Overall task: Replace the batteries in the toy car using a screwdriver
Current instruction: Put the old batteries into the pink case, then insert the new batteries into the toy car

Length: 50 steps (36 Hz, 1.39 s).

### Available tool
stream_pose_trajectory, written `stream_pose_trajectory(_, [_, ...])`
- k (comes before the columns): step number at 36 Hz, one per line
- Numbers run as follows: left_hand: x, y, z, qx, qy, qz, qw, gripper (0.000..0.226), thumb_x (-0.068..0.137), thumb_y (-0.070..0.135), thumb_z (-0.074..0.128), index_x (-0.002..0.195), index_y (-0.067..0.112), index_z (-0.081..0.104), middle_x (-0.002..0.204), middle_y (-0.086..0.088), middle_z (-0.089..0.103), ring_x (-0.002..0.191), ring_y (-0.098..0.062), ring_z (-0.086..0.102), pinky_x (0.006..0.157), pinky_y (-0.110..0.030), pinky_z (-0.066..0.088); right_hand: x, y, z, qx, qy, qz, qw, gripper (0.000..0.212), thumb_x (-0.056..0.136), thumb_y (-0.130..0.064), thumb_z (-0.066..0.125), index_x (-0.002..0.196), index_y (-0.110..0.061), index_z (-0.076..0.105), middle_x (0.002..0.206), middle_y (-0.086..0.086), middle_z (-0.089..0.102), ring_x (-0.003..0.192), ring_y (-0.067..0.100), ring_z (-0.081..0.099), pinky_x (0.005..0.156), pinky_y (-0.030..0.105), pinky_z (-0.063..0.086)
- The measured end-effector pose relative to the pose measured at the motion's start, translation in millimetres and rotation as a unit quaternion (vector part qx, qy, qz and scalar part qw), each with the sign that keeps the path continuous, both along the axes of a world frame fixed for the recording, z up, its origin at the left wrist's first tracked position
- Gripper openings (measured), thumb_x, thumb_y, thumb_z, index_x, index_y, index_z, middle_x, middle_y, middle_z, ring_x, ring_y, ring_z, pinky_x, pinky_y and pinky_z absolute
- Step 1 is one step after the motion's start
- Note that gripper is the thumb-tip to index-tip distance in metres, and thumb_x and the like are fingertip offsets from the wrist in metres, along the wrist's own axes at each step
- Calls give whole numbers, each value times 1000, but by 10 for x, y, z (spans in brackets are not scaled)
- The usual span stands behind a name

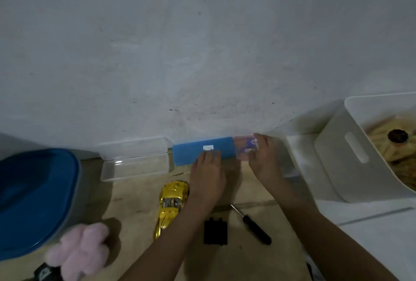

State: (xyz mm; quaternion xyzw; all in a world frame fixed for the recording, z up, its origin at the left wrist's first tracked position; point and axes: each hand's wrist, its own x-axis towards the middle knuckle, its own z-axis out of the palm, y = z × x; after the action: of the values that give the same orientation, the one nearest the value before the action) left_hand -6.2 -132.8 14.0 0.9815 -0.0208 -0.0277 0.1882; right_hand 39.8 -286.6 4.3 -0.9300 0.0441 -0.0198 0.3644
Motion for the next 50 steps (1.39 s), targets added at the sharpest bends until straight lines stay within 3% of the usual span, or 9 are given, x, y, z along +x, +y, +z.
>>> stream_pose_trajectory(6, [-821, 547, -4, 73, 124, 135, 980, 65, 94, 46, 38, 147, 15, 16, 150, -10, 25, 137, -29, 24, 110, -41, 30, -187, 615, -93, -37, 2, 205, 978, 25, 84, 4, 50, 105, 0, 63, 108, 17, 60, 104, 30, 56, 88, 26, 39])
stream_pose_trajectory(13, [-1076, 648, -59, 151, 212, 145, 955, 93, 87, 56, 47, 147, 3, 0, 146, -15, 17, 131, -29, 26, 98, -40, 37, -178, 976, -252, -135, 60, 266, 953, 38, 87, 1, 45, 123, -6, 55, 121, 13, 54, 115, 27, 49, 96, 33, 42])
stream_pose_trajectory(16, [-991, 628, -57, 138, 205, 165, 955, 95, 84, 55, 54, 145, -1, 8, 138, -13, 25, 124, -27, 33, 91, -35, 41, -176, 1020, -341, -204, 86, 265, 938, 37, 87, 0, 47, 123, -7, 54, 121, 12, 53, 113, 27, 50, 95, 36, 44])
stream_pose_trajectory(21, [-1007, 755, -205, 129, 200, 170, 956, 92, 45, 47, 87, 118, -1, 57, 98, -10, 56, 81, -21, 58, 55, -28, 51, -276, 1122, -385, -301, 52, 250, 919, 30, 86, -5, 49, 114, -12, 55, 113, 10, 52, 102, 27, 53, 85, 42, 50])
stream_pose_trajectory(26, [-1009, 903, -103, -41, 212, 230, 949, 94, 86, 40, 62, 147, 0, 3, 140, -20, 29, 127, -38, 33, 99, -41, 38, -343, 1198, -270, -236, 35, 234, 943, 27, 91, -10, 44, 117, -6, 54, 116, 13, 53, 108, 26, 50, 89, 35, 42])
stream_pose_trajectory(32, [-1035, 1311, 89, -380, 143, 319, 856, 71, 85, 32, 65, 139, 8, 26, 110, -3, 53, 99, -22, 53, 84, -29, 42, -507, 1223, 64, 6, 35, 227, 973, 19, 91, -14, 54, 107, -8, 62, 103, 8, 56, 89, 18, 55, 78, 27, 44])
stream_pose_trajectory(38, [-1045, 1368, 345, -646, 135, 221, 718, 67, 79, 38, 55, 140, 31, 27, 137, -12, 42, 117, -29, 51, 100, -50, 44, -582, 1234, 451, 220, 93, 182, 954, 18, 88, -5, 59, 103, 3, 63, 83, 11, 66, 65, 14, 65, 76, 30, 55])
stream_pose_trajectory(43, [-933, 1251, 529, -742, 140, 136, 641, 77, 75, 35, 64, 141, 45, 26, 141, -10, 45, 118, -33, 56, 83, -44, 53, -594, 1171, 750, 275, 88, 199, 936, 21, 84, -2, 62, 105, 2, 66, 77, 6, 65, 57, 1, 64, 64, 15, 55])
stream_pose_trajectory(50, [-692, 1078, 792, -745, 149, 76, 646, 90, 70, 4, 60, 140, 50, 25, 135, -12, 49, 113, -36, 58, 81, -44, 54, -477, 988, 1139, 202, -13, 207, 957, 15, 81, -9, 68, 95, -10, 72, 83, -6, 66, 75, 12, 60, 73, 23, 50])
